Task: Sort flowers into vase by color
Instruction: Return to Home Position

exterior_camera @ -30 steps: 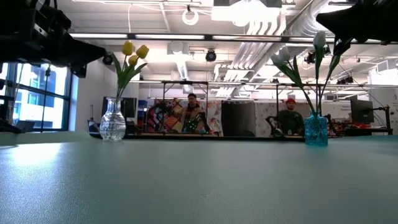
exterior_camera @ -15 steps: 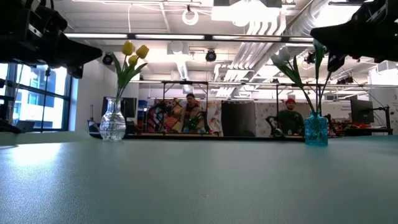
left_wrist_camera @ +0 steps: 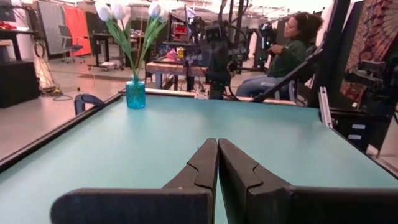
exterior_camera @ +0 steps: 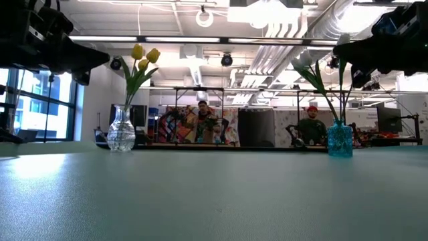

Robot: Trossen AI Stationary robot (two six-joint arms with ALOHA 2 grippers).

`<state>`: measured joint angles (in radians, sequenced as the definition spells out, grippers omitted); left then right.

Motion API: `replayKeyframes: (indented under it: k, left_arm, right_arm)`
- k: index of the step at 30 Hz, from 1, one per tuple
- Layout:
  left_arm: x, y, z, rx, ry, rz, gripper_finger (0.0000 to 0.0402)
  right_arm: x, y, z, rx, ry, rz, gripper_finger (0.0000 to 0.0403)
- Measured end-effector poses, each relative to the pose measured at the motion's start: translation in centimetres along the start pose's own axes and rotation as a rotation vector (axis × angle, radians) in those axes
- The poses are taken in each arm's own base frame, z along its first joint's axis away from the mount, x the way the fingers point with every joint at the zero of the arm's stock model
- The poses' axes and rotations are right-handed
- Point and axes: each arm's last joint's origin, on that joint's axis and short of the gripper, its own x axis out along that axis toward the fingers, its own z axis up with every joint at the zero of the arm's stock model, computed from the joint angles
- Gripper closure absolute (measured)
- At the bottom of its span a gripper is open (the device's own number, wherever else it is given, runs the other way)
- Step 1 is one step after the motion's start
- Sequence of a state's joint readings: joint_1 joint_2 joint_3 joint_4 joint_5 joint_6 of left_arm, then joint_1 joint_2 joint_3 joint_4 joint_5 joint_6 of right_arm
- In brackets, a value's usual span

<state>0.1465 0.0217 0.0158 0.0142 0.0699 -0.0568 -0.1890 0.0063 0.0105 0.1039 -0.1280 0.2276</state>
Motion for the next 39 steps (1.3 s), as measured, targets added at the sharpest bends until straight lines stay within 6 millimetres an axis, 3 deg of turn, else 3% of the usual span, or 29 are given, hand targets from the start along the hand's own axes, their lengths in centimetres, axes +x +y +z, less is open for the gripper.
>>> replayKeyframes:
  k: [9,15,39]
  left_arm:
    - [0.2,0.0,-0.2,0.004,0.031,-0.011,0.0402]
    - [0.2,0.0,-0.2,0.038,0.032,-0.008,0.0402]
    - [1.0,-0.4,-1.4,0.008,0.156,-0.055,0.0402]
  right_arm:
    - [0.0,0.5,0.1,0.003,-0.011,0.065,0.0403]
    - [0.1,0.7,-1.0,-0.024,0.103,0.057,0.0403]
    - [0.1,0.8,-1.0,-0.076,0.1,0.082,0.0403]
